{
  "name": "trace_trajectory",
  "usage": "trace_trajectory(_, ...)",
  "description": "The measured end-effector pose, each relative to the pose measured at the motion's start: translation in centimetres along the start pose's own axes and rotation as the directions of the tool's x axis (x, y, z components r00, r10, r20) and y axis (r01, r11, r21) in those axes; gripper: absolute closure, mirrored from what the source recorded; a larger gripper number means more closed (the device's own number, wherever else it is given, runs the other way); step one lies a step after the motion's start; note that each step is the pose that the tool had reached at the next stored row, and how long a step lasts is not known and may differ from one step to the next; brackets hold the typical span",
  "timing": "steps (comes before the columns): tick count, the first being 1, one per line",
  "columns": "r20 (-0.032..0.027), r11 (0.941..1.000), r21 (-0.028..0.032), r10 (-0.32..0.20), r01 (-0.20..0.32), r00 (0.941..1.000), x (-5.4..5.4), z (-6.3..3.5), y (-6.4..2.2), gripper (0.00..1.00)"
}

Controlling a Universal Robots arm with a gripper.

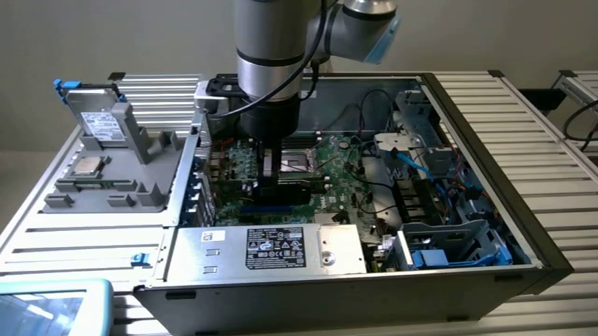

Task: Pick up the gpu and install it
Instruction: 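Insert the gpu into the slot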

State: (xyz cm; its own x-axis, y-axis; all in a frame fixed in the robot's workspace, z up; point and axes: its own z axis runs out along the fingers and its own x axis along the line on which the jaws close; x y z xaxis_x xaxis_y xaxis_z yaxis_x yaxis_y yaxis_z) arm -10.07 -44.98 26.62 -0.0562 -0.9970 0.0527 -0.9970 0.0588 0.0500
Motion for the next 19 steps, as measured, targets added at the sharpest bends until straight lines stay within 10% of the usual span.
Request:
trace_trajectory(3, -0.0009, 0.9999, -0.0134, 0.0, 0.0, 1.0, 0.0, -0.03, -0.01, 0.72)
trace_trajectory(19, 0.0017, 0.9991, -0.0167, 0.038, -0.038, 0.9993, -0.1, 0.04, -0.05, 0.72)
